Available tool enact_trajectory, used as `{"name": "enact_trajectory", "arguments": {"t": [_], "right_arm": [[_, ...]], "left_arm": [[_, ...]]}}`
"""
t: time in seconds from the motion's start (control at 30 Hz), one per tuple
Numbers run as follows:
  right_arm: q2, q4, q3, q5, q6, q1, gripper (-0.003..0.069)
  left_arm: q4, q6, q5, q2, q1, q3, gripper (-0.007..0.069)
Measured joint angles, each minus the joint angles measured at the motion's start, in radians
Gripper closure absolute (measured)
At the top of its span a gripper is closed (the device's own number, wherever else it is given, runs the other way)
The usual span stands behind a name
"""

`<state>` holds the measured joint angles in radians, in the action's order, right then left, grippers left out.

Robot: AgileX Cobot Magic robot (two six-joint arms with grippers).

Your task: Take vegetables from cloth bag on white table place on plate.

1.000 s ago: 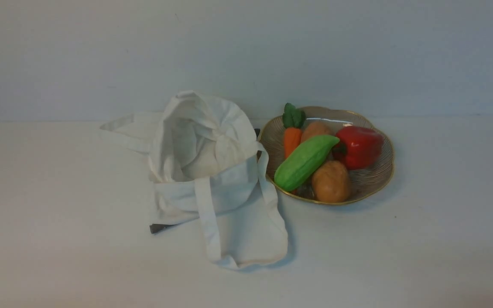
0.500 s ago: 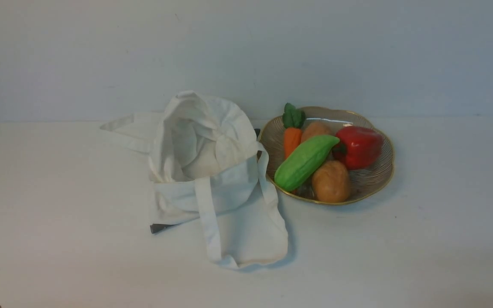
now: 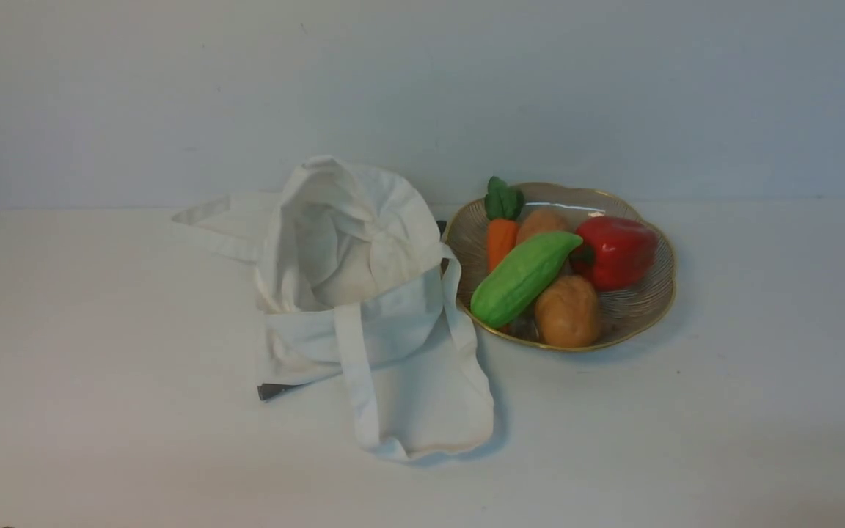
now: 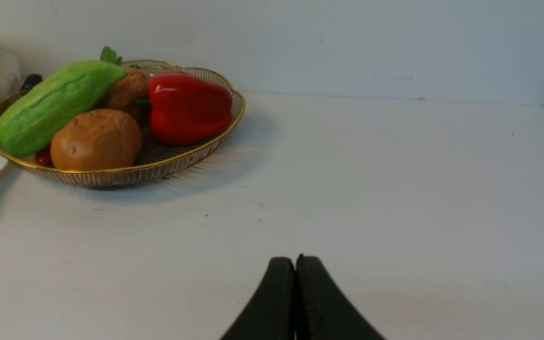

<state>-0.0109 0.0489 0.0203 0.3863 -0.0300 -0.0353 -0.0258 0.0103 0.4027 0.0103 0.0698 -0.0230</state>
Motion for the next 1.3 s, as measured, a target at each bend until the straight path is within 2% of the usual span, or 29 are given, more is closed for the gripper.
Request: {"name": "enact_trajectory", "arguments": {"t": [0.53,1.3], "right_arm": [[0.000,0.000,0.000,0.000,0.000,0.000,0.0673],[0.000,0.000,0.000,0.000,0.000,0.000,0.0673]], "left_arm": [[0.000,0.003,0.000,0.000,-0.046,0.000,0.0629],[0.000,0.003,0.000,0.000,-0.047,0.000,0.0629]]}}
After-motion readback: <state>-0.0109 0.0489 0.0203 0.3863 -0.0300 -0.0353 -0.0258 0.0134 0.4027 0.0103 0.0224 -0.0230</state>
